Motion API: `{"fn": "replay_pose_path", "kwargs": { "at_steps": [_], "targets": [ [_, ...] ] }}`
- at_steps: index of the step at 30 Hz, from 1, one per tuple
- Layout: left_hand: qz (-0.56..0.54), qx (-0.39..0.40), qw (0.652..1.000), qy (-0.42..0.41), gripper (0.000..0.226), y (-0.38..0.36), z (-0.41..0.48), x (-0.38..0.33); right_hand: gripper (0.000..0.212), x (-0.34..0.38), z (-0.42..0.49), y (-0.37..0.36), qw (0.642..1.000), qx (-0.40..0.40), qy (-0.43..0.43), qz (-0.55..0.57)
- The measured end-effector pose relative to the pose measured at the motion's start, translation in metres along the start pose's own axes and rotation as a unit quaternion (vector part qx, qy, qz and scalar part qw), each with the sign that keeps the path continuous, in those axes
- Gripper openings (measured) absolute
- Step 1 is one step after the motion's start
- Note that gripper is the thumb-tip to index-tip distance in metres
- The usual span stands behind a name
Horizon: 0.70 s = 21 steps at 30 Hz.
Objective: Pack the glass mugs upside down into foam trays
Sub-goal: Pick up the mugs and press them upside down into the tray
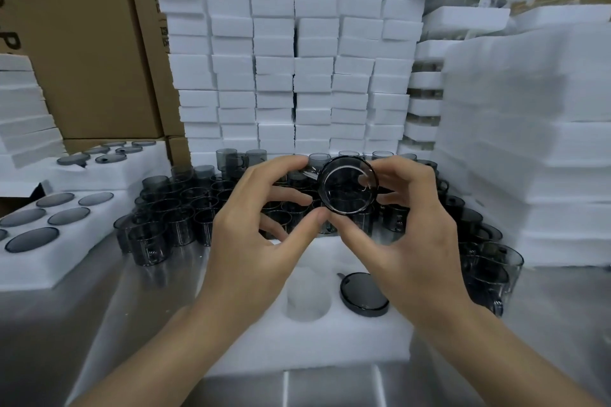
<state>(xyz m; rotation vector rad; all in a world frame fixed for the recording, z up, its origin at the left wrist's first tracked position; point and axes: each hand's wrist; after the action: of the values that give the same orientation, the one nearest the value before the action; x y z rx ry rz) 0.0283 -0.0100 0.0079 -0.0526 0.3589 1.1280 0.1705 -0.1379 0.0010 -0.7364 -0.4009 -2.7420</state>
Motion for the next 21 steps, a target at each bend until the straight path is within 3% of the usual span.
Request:
{"fn": "replay_pose_path", "kwargs": {
  "at_steps": [7, 13, 15, 18, 21],
  "targets": [
    [0.009, 0.016, 0.999, -0.041, 0.054, 0.001, 0.000, -0.005, 0.060, 0.004, 0.003, 0.001, 0.999, -0.003, 0.035, -0.034],
    [0.009, 0.004, 0.999, -0.036, 0.056, 0.003, 0.000, -0.006, 0.081, -0.001, 0.004, 0.001, 0.997, 0.040, 0.070, 0.001],
    [0.008, 0.004, 1.000, -0.027, 0.052, 0.002, 0.000, -0.006, 0.073, -0.001, 0.004, 0.002, 0.996, 0.036, 0.083, 0.001],
    [0.020, 0.021, 0.999, -0.022, 0.046, 0.002, -0.001, -0.005, 0.061, 0.002, 0.004, 0.004, 0.999, 0.048, 0.023, 0.009],
    [0.014, 0.054, 0.998, -0.020, 0.050, 0.002, -0.004, -0.003, 0.039, 0.010, 0.008, 0.005, 0.981, 0.093, -0.116, 0.129]
  ]
}}
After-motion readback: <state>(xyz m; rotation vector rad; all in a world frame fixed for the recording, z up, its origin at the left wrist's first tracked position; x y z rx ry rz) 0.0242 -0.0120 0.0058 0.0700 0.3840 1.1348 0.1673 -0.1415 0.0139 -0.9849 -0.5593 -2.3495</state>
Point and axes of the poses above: each hand's wrist, its own z-axis towards the middle knuckle, its own y-axis out of the back of the hand, x = y × z, and after that the axes turned 10 degrees about -y, right-handed
